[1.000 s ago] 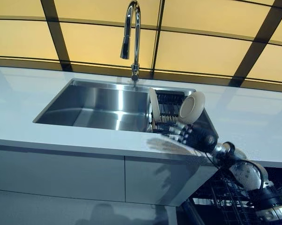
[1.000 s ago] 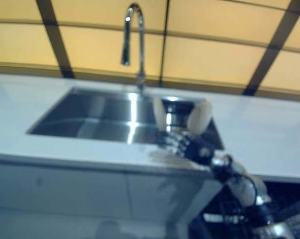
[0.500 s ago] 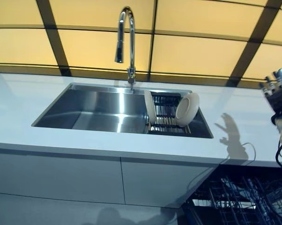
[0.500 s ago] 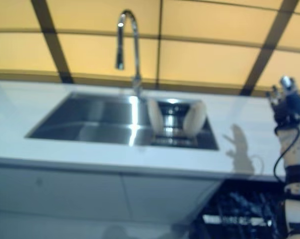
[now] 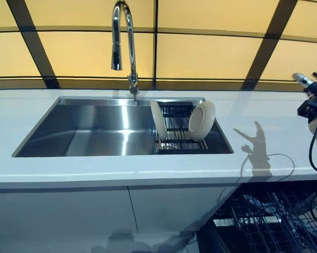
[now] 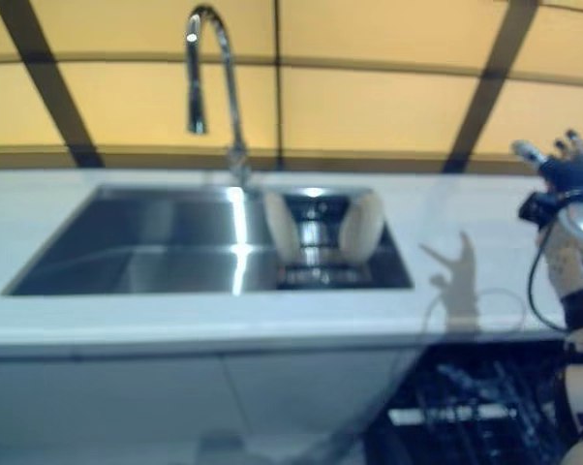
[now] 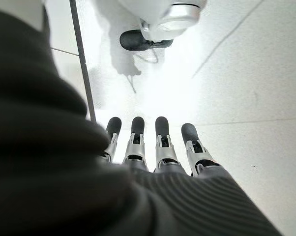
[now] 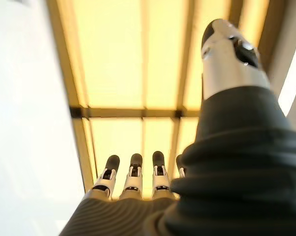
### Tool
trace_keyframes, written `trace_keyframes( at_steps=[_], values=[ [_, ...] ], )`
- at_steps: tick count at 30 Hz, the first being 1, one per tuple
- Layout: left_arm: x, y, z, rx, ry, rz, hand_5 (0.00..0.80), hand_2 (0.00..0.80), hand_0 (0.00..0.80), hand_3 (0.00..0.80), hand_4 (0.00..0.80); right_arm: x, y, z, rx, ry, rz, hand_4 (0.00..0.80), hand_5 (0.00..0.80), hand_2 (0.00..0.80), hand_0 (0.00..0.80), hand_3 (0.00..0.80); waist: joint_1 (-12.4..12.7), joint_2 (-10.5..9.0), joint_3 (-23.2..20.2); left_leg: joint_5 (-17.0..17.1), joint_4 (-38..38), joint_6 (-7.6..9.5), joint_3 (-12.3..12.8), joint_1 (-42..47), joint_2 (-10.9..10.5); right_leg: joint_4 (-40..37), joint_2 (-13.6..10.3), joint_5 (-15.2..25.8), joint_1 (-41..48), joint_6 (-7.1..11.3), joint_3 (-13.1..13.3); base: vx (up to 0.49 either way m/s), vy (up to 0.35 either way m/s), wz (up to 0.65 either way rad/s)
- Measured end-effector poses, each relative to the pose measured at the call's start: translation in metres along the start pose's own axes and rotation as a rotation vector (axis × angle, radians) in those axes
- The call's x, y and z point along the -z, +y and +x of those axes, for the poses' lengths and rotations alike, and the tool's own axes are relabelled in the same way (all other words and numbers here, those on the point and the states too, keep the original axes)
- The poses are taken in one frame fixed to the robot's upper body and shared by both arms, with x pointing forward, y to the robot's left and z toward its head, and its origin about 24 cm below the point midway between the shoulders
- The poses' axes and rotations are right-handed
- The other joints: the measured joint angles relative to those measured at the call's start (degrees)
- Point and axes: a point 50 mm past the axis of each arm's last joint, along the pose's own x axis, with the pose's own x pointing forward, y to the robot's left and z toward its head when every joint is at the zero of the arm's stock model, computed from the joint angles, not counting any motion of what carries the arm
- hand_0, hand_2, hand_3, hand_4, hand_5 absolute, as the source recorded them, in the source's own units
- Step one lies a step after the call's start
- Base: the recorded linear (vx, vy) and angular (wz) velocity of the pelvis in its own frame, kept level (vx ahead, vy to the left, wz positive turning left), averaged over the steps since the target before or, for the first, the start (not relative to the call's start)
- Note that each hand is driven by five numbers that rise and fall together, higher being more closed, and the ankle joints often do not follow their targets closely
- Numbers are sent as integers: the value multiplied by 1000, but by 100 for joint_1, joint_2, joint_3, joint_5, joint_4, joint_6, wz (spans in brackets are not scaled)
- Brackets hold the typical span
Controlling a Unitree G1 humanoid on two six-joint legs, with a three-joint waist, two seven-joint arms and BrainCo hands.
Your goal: Take plates into dishwasher
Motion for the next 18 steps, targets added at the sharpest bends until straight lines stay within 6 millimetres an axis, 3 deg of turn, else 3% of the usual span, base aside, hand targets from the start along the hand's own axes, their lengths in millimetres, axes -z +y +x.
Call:
trace_keyframes(
  at_steps=[10, 12, 18],
  values=[
    [-1, 10, -1, -21, -2, 2, 0, 0, 0, 0, 0, 0, 42, 6, -210, 127, -123, 0, 0, 0, 0, 0, 185, -14, 5, 113, -245, 33, -235, 90, -36, -9, -25, -133, 7, 121, 69, 70, -10, 16],
    [0, 11, 0, -21, -4, 3, 0, 0, 0, 0, 0, 4, 45, 6, -227, 152, -140, 0, 0, 0, 0, 0, 301, -48, 25, 102, -246, 17, -224, 90, -37, -10, -26, -157, 4, 107, 85, 68, -43, -4],
    [12, 9, 0, -20, 9, 28, 0, 0, 0, 0, 0, 8, 45, 5, -216, 185, -144, 0, 0, 0, 0, 0, 297, -144, 84, 105, -243, -38, -240, -121, -24, -6, -18, -178, -150, 125, 53, 1, -33, 1]
  ],
)
